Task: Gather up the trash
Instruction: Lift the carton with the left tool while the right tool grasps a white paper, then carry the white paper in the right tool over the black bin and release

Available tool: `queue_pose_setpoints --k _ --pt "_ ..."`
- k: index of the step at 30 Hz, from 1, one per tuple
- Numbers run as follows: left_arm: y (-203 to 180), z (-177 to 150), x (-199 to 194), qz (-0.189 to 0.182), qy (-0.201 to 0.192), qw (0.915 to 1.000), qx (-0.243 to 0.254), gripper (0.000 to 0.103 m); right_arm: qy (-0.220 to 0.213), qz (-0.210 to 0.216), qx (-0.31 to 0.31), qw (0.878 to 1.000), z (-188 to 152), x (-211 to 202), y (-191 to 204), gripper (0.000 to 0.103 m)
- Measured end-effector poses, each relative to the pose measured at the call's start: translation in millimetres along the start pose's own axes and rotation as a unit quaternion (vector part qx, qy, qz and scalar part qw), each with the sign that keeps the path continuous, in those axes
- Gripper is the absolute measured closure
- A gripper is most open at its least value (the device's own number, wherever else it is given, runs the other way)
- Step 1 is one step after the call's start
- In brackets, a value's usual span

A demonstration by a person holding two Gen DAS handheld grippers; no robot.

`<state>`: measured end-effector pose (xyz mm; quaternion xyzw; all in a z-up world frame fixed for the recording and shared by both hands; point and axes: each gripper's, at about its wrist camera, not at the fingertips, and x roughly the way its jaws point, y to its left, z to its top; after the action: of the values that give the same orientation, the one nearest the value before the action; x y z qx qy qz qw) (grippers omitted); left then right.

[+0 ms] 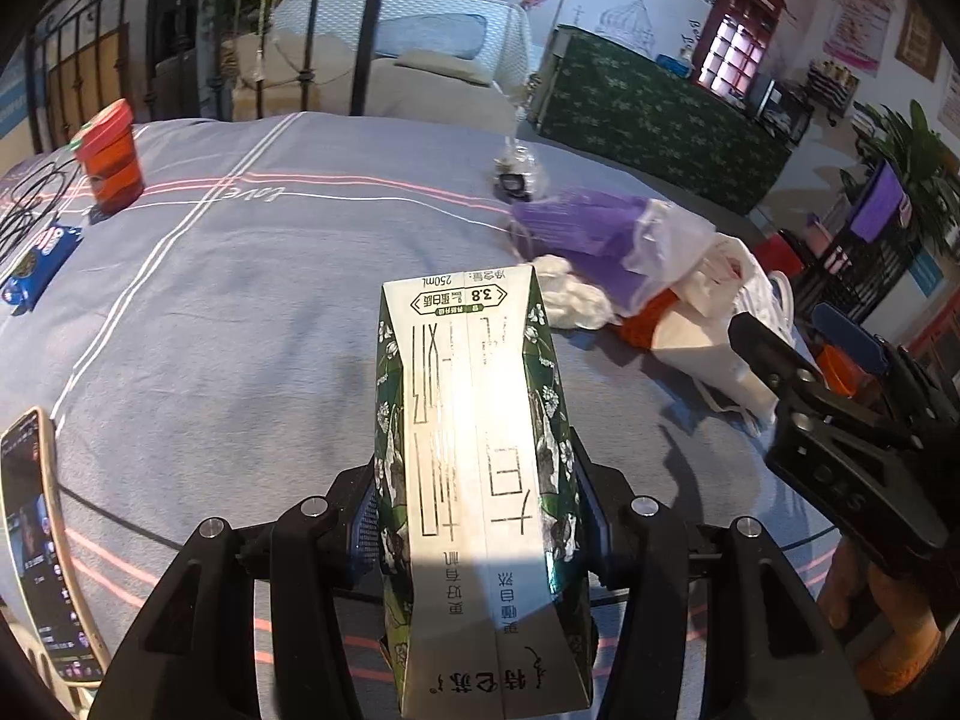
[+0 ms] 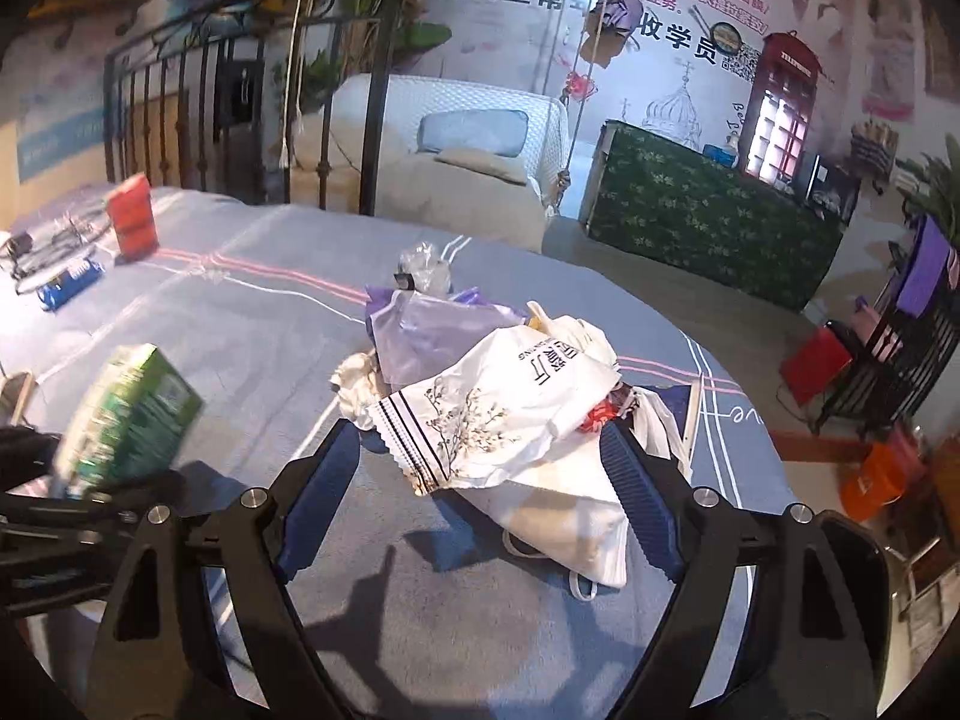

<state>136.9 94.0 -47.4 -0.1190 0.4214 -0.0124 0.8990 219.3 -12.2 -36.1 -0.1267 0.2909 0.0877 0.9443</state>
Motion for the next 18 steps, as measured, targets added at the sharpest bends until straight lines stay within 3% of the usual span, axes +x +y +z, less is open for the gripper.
queue_pose_setpoints --k 4,6,8,18 --pt "9 -2 -1 0.001 0.001 0.9999 -0.014 0.051 -0.014 -0.055 -0.030 0.998 1 11 10 0.019" --pt "8 -3 -1 -0.004 0.004 0.9999 -0.016 0.051 -0.018 -0.053 -0.029 0.998 2 13 7 0.045" --pt "5 -4 0 -0.007 0.004 0.9999 -0.013 0.051 -0.010 -0.058 -0.027 0.998 2 17 2 0.094" --pt "-12 -4 4 -0.024 0.005 0.9997 0.006 0.051 -0.047 -0.007 0.101 0.994 -4 -39 -64 0.098"
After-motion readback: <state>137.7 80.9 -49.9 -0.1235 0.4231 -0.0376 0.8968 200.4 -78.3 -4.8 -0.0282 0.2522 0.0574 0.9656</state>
